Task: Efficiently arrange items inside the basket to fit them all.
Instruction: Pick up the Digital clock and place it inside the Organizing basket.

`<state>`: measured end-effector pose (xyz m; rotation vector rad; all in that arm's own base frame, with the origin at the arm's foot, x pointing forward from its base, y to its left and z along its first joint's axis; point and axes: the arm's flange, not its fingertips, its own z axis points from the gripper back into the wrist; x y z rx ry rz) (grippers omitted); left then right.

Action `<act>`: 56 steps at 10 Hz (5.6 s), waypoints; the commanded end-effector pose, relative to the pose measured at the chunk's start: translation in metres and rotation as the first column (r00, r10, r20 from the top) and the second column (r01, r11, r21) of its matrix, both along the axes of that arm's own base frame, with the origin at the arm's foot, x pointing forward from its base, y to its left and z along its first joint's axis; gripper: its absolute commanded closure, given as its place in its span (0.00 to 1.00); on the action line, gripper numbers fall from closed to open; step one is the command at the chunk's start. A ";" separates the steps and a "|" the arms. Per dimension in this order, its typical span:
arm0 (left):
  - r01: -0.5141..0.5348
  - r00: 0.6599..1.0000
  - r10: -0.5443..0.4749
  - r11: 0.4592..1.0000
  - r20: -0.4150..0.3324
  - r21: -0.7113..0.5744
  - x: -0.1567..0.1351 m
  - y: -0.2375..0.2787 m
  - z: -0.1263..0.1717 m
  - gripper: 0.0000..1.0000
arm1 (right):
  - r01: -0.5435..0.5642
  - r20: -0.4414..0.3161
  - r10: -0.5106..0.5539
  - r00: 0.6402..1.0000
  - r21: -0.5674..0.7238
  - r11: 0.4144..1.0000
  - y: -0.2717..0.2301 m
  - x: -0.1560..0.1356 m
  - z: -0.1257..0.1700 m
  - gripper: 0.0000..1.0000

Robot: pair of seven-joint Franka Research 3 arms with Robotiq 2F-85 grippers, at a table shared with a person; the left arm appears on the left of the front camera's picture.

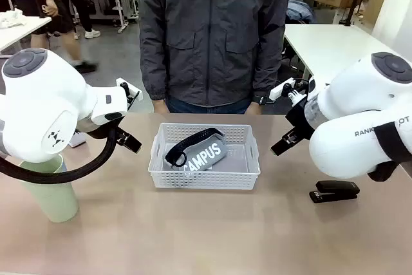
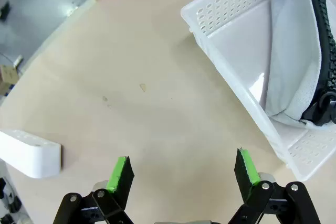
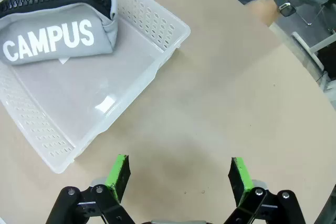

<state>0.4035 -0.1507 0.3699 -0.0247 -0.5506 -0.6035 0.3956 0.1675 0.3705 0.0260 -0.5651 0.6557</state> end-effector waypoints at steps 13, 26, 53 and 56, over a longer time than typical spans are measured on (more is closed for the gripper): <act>0.105 0.994 -0.106 0.993 -0.024 -0.044 -0.013 0.002 0.010 0.00 | -0.056 -0.047 0.057 0.997 0.025 0.998 -0.001 -0.007 0.008 0.00; -0.346 0.932 0.151 0.112 -0.328 -0.932 -0.170 0.335 0.103 0.00 | 0.510 -0.520 -0.189 0.833 0.854 -0.104 -0.368 -0.176 0.077 0.00; -0.632 0.714 0.608 0.773 -0.347 0.055 0.070 0.200 0.185 0.00 | 0.568 -0.611 -0.181 0.771 0.787 -0.239 -0.428 -0.178 0.048 0.00; -0.530 0.735 0.557 0.828 -0.387 0.185 0.103 0.200 0.126 0.00 | 0.568 -0.611 -0.181 0.771 0.787 -0.239 -0.428 -0.178 0.048 0.00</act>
